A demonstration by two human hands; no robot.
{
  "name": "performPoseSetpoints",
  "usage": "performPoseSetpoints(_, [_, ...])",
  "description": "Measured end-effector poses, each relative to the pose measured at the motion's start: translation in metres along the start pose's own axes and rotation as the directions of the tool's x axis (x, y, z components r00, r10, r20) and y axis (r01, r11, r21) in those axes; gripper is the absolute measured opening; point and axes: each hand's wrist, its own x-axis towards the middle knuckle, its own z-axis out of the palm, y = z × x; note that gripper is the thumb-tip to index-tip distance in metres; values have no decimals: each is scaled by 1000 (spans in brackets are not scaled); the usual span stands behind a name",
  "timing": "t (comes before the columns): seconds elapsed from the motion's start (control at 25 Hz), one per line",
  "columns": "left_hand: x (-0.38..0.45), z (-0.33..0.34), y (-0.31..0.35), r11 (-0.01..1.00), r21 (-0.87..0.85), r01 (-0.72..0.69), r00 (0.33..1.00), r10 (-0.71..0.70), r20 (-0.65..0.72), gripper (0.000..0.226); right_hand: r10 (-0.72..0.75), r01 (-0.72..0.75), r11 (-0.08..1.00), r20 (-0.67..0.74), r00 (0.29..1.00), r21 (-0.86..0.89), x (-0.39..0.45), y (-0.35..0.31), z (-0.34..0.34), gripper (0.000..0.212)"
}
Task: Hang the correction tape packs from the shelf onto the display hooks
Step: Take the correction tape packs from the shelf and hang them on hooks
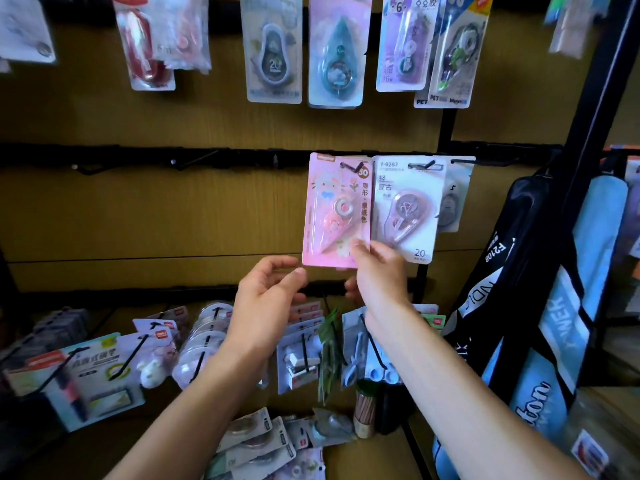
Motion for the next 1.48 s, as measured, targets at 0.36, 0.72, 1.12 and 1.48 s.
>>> performPoseSetpoints(0.36, [-45, -47, -90, 982, -87, 166, 976, -176, -130, 14, 286, -259, 943, -106, 952, 209, -24, 46, 14, 10])
performPoseSetpoints(0.72, [-102, -64, -300, 682, -117, 722, 652, -727, -216, 11, 687, -676, 722, -268, 675, 150, -136, 283, -27, 6])
performPoseSetpoints(1.12, [-67, -126, -380, 613, -127, 780, 540, -761, -359, 19, 793, -729, 582, 56, 606, -360, -94, 455, 58, 11])
performPoseSetpoints(1.48, [-61, -145, -393, 581, -213, 785, 495, -796, -348, 16, 850, -814, 522, 70, 522, -254, -70, 493, 125, 6])
